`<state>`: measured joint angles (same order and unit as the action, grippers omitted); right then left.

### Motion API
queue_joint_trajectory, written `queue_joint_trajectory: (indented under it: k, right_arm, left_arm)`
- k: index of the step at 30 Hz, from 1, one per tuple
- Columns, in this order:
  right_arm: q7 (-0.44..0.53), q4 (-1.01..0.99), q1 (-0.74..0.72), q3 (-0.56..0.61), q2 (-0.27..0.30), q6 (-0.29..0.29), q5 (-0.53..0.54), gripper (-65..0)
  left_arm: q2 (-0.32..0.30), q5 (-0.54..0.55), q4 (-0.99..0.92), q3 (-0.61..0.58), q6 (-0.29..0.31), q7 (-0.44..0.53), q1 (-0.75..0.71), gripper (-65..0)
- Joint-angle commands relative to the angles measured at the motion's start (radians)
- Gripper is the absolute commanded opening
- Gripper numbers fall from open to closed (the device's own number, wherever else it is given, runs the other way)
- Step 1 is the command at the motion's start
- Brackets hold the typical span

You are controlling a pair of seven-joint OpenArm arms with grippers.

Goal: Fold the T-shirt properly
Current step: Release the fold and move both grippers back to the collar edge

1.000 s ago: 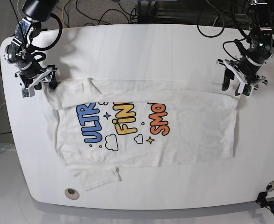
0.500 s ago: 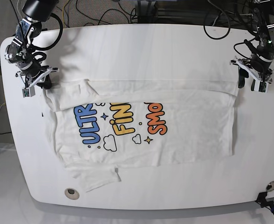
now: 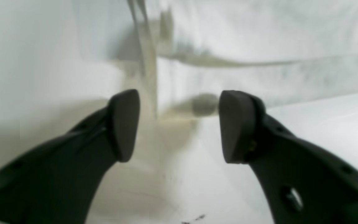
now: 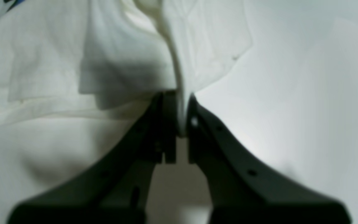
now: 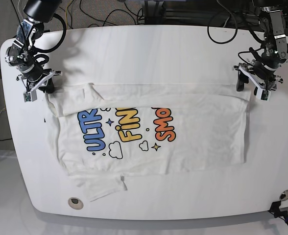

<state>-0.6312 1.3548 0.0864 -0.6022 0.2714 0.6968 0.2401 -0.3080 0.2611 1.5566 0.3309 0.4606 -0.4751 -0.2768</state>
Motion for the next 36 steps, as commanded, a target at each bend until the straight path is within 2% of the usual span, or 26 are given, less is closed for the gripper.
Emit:
queue_joint_trajectory:
  k: [1, 18, 20, 21, 24, 30, 34, 36]
  right_arm:
    - [-0.011, 0.012, -0.004, 0.0, 0.013, 0.001, -0.005, -65.0]
    - [-0.011, 0.012, -0.004, 0.0, 0.013, 0.001, -0.005, -65.0]
    - [-0.011, 0.012, -0.004, 0.0, 0.012, 0.001, -0.005, -65.0]
    - [-0.011, 0.012, -0.004, 0.0, 0.012, 0.001, -0.005, -65.0]
    - [-0.011, 0.012, -0.004, -0.002, 0.012, 0.001, -0.005, -65.0]
    - [-0.013, 0.016, 0.023, -0.002, -0.004, 0.001, -0.005, -65.0]
    - [-0.019, 0.076, 0.08, -0.002, -0.011, 0.001, -0.005, -65.0]
    - [-0.048, 0.11, 0.108, -0.006, -0.033, 0.001, -0.005, -65.0]
  left_arm:
    - [-0.016, 0.008, 0.014, 0.003, -0.003, -0.044, 0.047, -26.0]
    - [-0.018, 0.002, -0.143, -0.005, -0.003, -0.053, 0.09, -26.2]
    - [-0.018, 0.002, -0.143, -0.034, -0.003, -0.053, 0.089, -32.0]
    - [-0.02, 0.002, -0.143, -0.036, -0.003, -0.053, 0.087, -38.5]
    - [-0.018, -0.001, -0.144, -0.037, -0.003, -0.053, 0.086, -64.7]
    - [0.007, -0.107, -0.144, -0.037, -0.003, -0.053, 0.072, -65.0]
    - [0.003, -0.11, -0.14, -0.036, -0.003, -0.053, 0.014, -65.0]
    - [0.003, -0.108, -0.14, -0.032, -0.003, -0.053, -0.025, -65.0]
